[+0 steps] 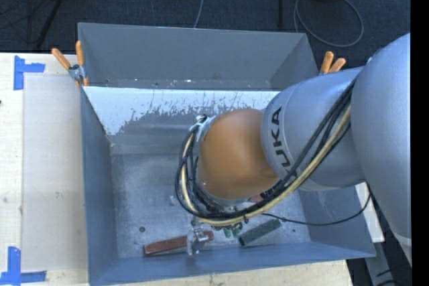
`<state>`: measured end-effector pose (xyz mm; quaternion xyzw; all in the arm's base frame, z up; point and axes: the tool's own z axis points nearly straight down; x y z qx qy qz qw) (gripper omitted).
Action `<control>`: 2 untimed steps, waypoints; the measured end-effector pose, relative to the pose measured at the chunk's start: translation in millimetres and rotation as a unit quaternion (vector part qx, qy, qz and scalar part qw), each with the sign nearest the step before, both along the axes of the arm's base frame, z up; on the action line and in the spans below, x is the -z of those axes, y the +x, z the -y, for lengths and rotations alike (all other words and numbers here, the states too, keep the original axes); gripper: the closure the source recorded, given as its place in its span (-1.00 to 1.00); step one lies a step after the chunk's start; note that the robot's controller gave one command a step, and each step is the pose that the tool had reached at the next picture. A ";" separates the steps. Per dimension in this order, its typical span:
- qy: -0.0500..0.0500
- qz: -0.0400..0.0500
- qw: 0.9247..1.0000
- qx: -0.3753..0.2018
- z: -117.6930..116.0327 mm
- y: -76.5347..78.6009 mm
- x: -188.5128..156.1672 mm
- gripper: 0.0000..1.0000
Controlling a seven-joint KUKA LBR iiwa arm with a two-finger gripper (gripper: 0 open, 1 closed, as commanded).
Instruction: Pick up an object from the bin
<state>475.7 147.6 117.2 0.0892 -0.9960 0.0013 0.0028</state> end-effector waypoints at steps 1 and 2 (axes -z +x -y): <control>0.004 0.009 0.998 0.066 -0.3 2.8 42.4 1.00; 0.004 0.009 0.998 0.066 -0.3 2.8 42.4 1.00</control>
Offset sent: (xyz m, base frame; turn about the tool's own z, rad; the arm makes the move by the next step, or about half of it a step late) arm 0.0000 0.0000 0.0000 0.0000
